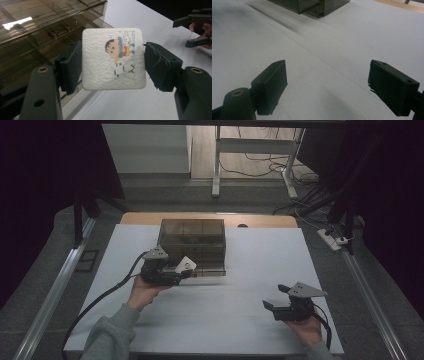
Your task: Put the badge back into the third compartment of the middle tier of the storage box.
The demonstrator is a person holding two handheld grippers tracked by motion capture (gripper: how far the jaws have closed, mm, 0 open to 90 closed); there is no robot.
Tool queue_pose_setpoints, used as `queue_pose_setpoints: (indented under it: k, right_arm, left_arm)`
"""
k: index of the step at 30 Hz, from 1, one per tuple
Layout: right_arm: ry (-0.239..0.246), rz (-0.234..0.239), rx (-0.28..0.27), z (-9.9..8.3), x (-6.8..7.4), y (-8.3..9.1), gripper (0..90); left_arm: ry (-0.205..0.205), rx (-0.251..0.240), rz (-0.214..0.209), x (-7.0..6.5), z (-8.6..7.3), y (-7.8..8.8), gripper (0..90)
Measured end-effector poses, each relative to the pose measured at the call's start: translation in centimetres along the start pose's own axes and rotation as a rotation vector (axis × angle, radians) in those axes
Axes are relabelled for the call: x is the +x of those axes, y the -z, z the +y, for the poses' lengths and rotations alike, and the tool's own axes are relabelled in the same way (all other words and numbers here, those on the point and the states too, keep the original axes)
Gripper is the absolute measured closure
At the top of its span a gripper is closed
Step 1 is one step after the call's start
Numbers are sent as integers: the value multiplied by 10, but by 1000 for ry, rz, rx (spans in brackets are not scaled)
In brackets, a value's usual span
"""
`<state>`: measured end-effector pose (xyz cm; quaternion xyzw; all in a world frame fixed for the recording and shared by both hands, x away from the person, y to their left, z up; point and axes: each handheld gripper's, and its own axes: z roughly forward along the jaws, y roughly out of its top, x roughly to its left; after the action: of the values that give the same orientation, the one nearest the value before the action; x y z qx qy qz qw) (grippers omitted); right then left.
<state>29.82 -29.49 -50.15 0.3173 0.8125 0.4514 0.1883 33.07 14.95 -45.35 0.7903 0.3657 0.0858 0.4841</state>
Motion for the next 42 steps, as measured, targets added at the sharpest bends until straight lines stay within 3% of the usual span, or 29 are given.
queue_pose_setpoints:
  k: [16, 21, 30, 42]
  right_arm:
    - [2, -2, 1, 0, 0, 0, 150]
    - [3, -14, -3, 0, 0, 1, 150]
    - [-3, -8, -3, 0, 0, 1, 150]
    - [-3, -5, 2, -1, -1, 1, 150]
  left_arm:
    - [-11, 17, -21, -5, 4, -14, 328]
    - [-22, 41, -21, -6, 1, -19, 328]
    - [-13, 31, -36, -4, 8, -22, 328]
    - [-85, 74, -56, -16, 25, -42, 328]
